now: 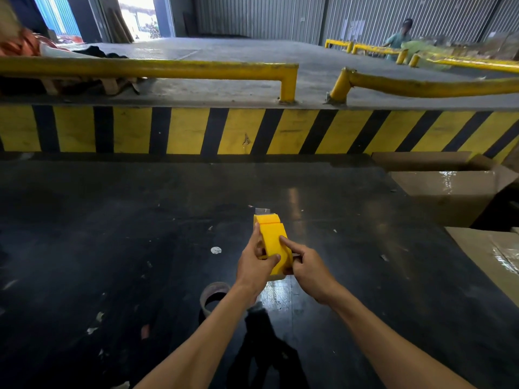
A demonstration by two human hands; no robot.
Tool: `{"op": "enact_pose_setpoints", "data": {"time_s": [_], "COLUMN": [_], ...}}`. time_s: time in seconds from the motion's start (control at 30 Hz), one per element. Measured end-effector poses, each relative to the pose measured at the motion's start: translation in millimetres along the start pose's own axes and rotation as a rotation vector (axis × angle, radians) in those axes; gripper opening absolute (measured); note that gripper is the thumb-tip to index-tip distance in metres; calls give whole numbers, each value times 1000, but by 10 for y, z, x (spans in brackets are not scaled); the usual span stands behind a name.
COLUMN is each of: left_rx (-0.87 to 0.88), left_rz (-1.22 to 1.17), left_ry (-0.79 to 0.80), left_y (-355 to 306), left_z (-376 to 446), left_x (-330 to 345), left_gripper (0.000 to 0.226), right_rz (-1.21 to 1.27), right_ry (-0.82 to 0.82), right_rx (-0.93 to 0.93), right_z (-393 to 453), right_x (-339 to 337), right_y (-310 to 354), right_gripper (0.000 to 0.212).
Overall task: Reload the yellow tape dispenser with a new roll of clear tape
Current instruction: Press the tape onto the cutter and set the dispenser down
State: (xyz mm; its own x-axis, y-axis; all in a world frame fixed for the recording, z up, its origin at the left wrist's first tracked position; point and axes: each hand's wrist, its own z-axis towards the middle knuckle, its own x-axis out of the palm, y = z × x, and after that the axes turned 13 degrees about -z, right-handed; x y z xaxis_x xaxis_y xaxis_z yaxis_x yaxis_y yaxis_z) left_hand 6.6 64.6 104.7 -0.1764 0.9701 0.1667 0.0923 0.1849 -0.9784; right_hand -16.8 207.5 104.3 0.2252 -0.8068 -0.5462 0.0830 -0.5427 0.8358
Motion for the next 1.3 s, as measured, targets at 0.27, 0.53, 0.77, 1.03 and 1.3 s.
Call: {"op": "enact_pose_setpoints", "data": {"time_s": [0.27,0.53,0.77,1.03,1.3], "left_rx": [-101,-161,-175,-201,-259], "left_rz": [-59,-17,52,143,123], "left_ry": [96,329,459,457,431], "left_y": [48,110,191,181,176], "left_z": [-7,-86,-79,-4,33], "left_x": [-191,-431,-532,-528,-462], "left_gripper": [112,111,109,108,108], "right_rz": [-88,-128,-367,-505,-709], "right_ry": [102,63,236,-24,-248], "right_rx": [13,88,141,-39,-246], "right_z": [200,691,791,734,565], "right_x": [-163,-383,-487,-278,-73], "right_y": [129,400,502,453,222], "right_gripper": [42,57,22,16,25]}}
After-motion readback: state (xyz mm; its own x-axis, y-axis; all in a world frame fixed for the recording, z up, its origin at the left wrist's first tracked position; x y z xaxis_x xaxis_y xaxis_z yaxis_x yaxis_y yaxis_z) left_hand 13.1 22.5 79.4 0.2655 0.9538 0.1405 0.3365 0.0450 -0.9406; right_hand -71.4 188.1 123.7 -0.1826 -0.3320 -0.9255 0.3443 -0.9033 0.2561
